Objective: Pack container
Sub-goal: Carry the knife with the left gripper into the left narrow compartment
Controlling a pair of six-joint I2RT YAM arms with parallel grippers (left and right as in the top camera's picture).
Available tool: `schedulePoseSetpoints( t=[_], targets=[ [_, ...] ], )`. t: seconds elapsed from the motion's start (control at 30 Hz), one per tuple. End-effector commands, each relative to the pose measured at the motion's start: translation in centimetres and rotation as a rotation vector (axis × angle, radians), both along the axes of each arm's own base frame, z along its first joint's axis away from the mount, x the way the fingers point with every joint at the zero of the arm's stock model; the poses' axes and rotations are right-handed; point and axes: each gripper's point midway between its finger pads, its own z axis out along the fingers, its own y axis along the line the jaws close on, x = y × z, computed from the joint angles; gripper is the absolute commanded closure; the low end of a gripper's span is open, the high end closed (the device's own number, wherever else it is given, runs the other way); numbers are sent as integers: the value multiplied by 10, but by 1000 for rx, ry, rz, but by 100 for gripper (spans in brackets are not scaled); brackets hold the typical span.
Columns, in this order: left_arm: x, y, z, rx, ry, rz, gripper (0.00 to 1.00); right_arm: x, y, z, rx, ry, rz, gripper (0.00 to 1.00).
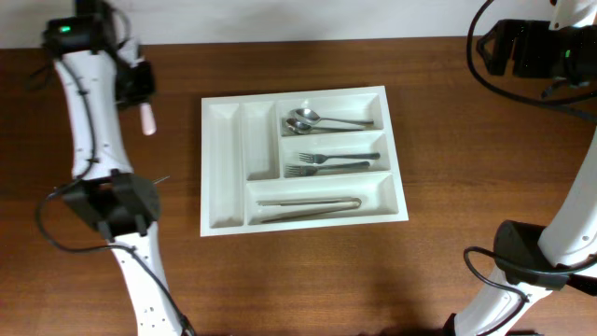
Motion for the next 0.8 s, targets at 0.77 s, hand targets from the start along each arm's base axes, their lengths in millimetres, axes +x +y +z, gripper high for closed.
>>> schedulePoseSetpoints(
  t=[0.77],
  targets=[
    [-29, -218, -79, 35, 173, -255, 98, 1, -2, 1, -4, -9, -3, 1]
  ],
)
